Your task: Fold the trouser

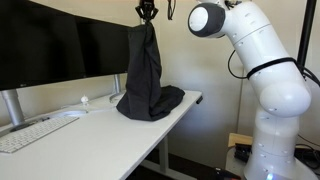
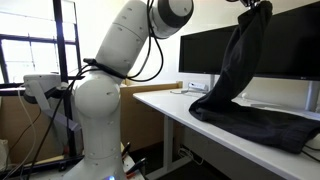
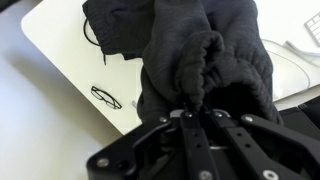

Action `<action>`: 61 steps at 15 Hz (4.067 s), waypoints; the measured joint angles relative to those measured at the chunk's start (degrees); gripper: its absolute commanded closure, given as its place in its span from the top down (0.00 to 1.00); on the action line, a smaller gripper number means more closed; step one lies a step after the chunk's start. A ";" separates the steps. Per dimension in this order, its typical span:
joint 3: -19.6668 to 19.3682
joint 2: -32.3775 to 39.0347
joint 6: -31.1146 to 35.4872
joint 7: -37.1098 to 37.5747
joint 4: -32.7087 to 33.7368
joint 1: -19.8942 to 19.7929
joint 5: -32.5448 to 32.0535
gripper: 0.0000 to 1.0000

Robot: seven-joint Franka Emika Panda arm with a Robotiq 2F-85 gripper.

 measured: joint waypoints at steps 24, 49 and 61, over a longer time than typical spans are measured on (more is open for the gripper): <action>-1.64 8.43 -5.76 -12.39 -0.05 -17.40 3.16 0.02; -3.60 17.92 -0.99 -23.16 0.00 -17.47 -4.22 0.02; -3.43 18.26 3.46 -25.18 -0.05 -17.55 -4.19 0.02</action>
